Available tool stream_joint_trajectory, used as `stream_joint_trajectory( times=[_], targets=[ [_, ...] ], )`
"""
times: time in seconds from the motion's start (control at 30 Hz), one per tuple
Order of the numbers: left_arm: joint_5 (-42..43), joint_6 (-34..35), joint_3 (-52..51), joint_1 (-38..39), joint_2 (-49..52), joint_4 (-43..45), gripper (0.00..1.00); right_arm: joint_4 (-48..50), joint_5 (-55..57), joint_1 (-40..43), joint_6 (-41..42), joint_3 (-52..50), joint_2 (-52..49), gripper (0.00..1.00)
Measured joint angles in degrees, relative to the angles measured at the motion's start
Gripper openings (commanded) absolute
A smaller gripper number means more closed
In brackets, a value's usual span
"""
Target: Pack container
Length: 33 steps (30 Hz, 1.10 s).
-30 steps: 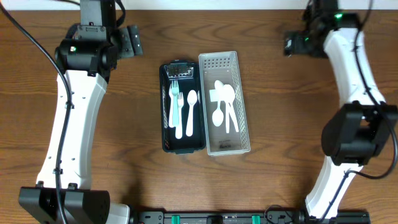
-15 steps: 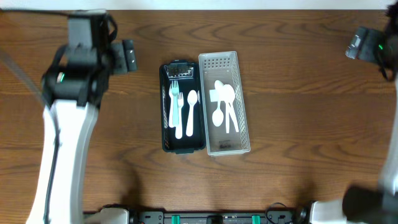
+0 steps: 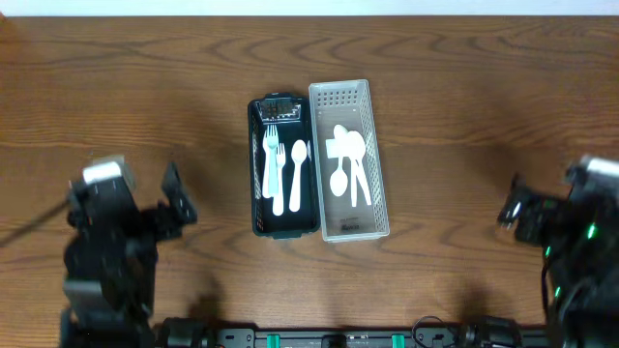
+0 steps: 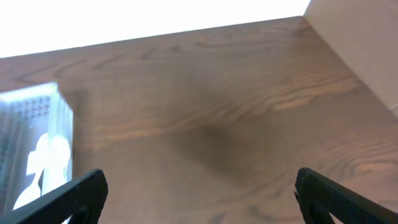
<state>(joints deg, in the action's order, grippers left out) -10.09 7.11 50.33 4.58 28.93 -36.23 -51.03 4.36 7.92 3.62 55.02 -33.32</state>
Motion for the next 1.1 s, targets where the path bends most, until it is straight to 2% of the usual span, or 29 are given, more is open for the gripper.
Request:
stream_joint_trajectory(
  times=[0.13, 0.3, 0.8, 1.1],
  targets=[
    [-4.15, 0.13, -7.41, 0.0, -8.7, -2.4, 0.98, -4.31, -0.04, -0.79, 0.0, -6.1, 10.38, 0.99],
    [-7.93, 0.2, -10.84, 0.0, -12.66, -6.38, 0.98, -13.44, -0.04, -0.87, -0.02, -10.32, 17.0, 0.99],
    [-9.64, 0.2, -10.88, 0.35, -12.76, -16.7, 0.98, -14.34, -0.02, -1.27, -0.02, -10.84, 17.75, 0.99],
    [-9.66, 0.17, -10.88, 0.35, -12.76, -17.44, 0.98, -14.34, -0.02, -1.9, -0.02, -10.84, 17.81, 0.99]
  ],
)
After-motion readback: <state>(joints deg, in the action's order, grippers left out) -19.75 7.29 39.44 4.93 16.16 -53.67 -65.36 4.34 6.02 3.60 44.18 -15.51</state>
